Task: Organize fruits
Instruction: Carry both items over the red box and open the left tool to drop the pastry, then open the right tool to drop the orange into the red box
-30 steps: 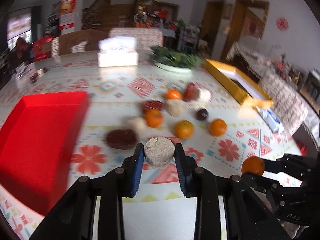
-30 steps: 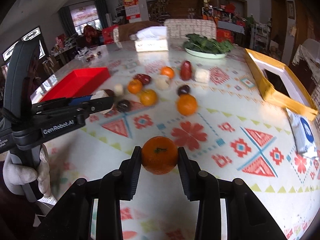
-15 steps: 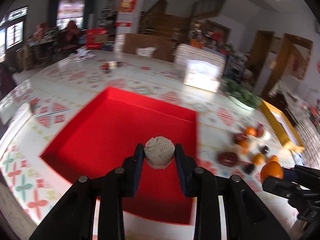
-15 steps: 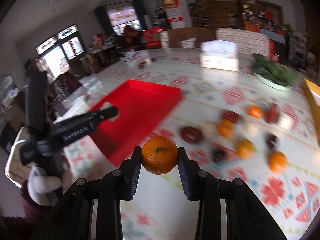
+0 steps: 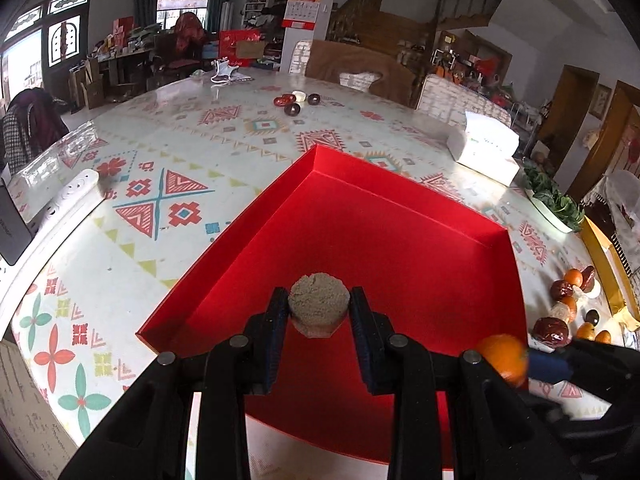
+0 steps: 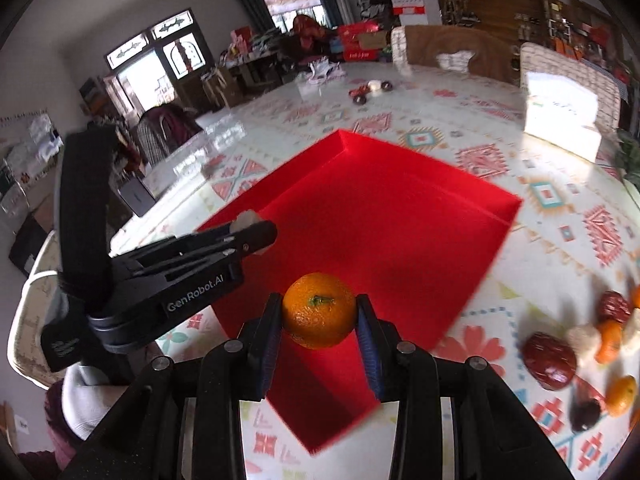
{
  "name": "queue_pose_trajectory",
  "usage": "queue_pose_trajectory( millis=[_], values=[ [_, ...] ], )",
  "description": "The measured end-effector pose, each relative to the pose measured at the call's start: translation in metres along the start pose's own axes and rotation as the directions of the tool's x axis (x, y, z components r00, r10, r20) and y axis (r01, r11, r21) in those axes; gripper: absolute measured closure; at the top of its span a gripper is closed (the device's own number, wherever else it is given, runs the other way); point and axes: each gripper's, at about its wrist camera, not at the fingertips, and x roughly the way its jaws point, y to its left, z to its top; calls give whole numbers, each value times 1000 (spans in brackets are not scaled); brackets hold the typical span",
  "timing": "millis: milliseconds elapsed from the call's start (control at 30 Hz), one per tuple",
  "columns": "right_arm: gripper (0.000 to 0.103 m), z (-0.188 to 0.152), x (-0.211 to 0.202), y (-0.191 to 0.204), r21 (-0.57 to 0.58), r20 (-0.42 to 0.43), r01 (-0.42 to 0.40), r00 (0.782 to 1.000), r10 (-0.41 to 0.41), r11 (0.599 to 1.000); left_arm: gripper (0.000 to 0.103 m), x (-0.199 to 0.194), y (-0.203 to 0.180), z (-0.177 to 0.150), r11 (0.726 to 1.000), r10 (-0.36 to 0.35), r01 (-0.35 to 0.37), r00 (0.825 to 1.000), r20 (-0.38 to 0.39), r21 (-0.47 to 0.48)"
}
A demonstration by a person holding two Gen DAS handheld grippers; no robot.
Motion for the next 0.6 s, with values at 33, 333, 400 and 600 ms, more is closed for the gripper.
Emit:
queue_pose_trajectory(
  millis=[33,333,400,600],
  values=[
    [64,-1,6,1,-5,-10,2,1000,-2,1000,73,1,1,0,1000,2,-2,1000,-1,1],
    [64,-10,32,9,-52,-50,47,998,-49,998,73,7,-1,1,1000,6,-5,1000,-11,5],
    [63,-10,34,9,-53,-52,50,997,-53,997,73,8,-2,2,1000,5,-5,1000,-13,5],
    [62,-10,30,11,-64,-31,69,997,-71,996,55,3,-5,2,1000,6,-6,1000,-4,-3]
  ],
)
